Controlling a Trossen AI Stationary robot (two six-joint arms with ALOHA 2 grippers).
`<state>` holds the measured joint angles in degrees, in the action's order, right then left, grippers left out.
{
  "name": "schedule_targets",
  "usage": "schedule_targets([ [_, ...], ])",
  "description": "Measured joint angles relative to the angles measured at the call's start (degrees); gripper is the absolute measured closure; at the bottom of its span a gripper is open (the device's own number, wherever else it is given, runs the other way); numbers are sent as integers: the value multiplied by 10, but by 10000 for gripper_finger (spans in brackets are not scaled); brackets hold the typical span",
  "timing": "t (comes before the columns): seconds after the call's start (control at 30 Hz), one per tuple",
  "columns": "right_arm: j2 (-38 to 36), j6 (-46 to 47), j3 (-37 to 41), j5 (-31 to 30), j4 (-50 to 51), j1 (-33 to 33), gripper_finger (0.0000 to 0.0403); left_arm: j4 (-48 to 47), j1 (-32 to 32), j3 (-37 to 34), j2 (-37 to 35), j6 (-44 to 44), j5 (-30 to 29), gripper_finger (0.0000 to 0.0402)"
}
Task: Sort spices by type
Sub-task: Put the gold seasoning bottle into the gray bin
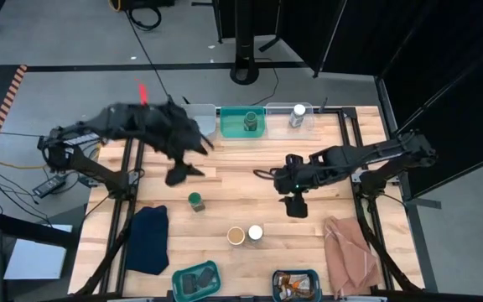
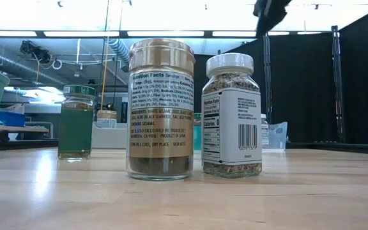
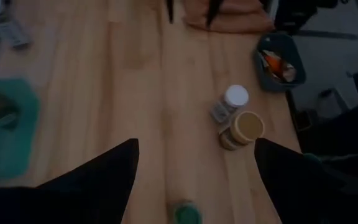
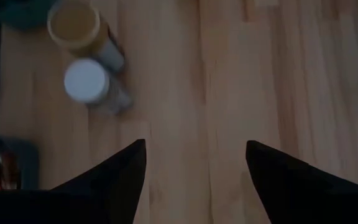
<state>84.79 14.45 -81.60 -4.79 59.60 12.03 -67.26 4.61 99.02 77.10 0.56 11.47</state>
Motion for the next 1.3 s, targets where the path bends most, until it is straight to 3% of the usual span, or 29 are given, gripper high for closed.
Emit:
schedule_targets([
  [0.33, 0, -9, 0, -1, 85, 43, 121, 206, -123, -121, 1, -100, -39, 76],
  [0.63, -2, -11, 0, -7, 110, 90, 120, 365, -232, -230, 6, -204, -161, 76],
  [0.83, -2, -11, 0, -31, 109, 110, 124, 384, -276, -246, 51, -233, -223, 76],
  [1.3, -2, 11, 0, -33, 93, 127, 126, 413, -313, -245, 169, -231, -253, 76],
])
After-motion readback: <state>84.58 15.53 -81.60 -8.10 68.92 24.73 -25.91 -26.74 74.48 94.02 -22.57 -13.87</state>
